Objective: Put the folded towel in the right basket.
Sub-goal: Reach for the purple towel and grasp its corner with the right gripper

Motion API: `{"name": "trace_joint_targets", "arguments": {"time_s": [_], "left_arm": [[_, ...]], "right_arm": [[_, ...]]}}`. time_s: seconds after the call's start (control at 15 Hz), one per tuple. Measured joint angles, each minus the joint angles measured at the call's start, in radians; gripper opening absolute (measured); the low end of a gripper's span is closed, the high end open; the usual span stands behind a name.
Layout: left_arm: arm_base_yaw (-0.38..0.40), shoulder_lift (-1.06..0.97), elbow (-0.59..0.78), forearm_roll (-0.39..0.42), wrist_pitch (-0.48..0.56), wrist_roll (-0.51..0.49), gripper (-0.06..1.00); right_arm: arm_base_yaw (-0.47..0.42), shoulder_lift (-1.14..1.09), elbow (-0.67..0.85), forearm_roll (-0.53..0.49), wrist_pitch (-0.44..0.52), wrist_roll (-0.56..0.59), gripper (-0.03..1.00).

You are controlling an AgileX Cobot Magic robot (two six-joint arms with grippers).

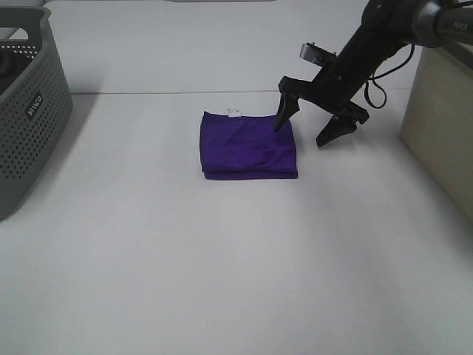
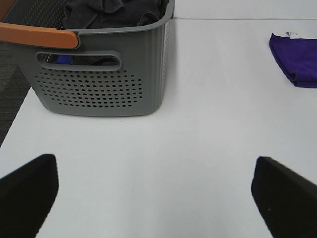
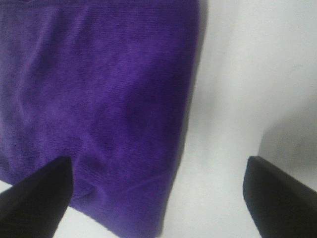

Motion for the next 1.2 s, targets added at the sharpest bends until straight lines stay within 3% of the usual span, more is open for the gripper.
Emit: {"name": "trace_joint_targets", "arguments": {"time_s": [0.47,0.8,0.87,0.93,1.13,1.2], "left_arm": [[0.0,0.0,0.0,0.0,0.0,0.0,0.99],[0.0,0.0,0.0,0.0,0.0,0.0,0.99],[0.0,0.0,0.0,0.0,0.0,0.0,0.99],[0.0,0.0,0.0,0.0,0.0,0.0,0.99],[0.0,0.0,0.0,0.0,0.0,0.0,0.99],[0.0,0.0,0.0,0.0,0.0,0.0,0.99]], "right_arm": [[-0.029,0.039,-0.008,0.01,-0.003,-0.021,0.89],[0.09,0.083,-0.034,0.056,-0.053,-0.003,0.86],[0.131,0.093,-0.038,0.064,-0.092,-0.002,0.81],[0.167,0.101,-0.038,0.067,-0.132,-0.002,0.68],[0.222,0.114,-0.038,0.038,-0.22,-0.002,0.11],[0.224,0.114,-0.043,0.026,-0.221,-0.002,0.08]]}}
